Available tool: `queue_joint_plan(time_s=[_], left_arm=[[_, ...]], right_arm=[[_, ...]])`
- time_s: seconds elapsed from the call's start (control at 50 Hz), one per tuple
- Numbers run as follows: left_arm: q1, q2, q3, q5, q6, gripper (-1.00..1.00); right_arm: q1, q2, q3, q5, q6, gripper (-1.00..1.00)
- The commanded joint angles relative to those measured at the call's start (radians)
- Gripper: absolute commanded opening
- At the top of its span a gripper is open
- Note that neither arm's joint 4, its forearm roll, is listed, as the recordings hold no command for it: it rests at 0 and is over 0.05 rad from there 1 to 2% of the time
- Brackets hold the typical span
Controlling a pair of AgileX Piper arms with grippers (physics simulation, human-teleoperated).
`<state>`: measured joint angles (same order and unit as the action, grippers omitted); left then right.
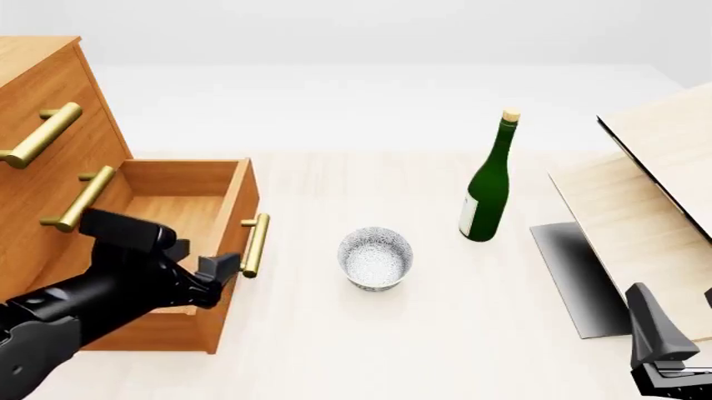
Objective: Put the bowl in the bottom drawer of the cabinet and close it.
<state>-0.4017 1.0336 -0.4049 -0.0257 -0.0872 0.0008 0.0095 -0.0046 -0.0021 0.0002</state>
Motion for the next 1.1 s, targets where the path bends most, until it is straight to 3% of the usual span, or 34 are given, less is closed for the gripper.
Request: queue_joint_plan(time_s=[0.02,0.52,0.7,1.1], left_arm=[[-0.019,-0.028,-0.013,0.017,-0.034,1.0],[-0.093,0.0,-0.073,0.01,-0.079,1.0],[-0.145,0.019,-0.097,0.0,-0.129,1.0],[-0.177,0.045,-0.132,-0.023,-0.173,1.0]], right_arm=[[0.0,-0.001,0.0,0.0,0.0,1.0],[0.0,-0.001,0.0,0.0,0.0,1.0],[0.0,-0.001,0.0,0.0,0.0,1.0],[0.0,-0.001,0.0,0.0,0.0,1.0]])
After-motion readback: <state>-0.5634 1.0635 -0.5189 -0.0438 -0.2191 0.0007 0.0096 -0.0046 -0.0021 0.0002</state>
